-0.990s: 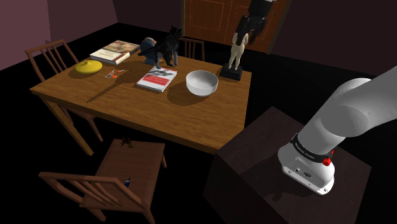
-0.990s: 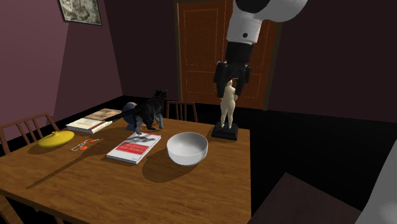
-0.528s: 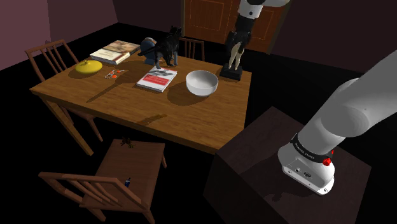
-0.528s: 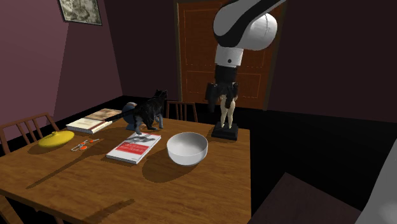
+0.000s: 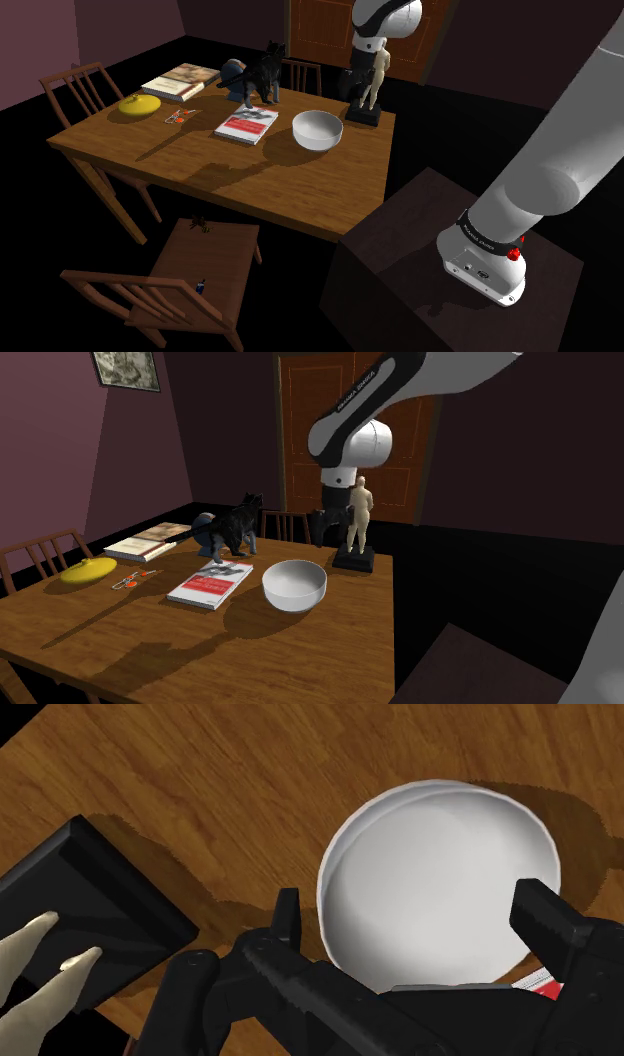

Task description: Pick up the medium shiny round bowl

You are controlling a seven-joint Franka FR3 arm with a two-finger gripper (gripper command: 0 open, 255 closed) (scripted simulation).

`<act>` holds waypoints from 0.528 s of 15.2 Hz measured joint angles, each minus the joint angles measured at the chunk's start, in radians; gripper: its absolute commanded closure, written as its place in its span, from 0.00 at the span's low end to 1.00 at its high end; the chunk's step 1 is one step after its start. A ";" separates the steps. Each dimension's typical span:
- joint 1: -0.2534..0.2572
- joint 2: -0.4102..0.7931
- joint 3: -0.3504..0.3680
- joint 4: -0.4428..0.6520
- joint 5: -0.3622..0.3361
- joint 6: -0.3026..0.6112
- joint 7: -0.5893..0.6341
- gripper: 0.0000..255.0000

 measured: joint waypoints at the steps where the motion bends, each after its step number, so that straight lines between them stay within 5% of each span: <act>1: -0.003 0.042 -0.001 0.031 0.008 0.005 -0.011 0.00; 8: -0.030 0.320 0.012 0.217 0.061 0.057 -0.071 0.00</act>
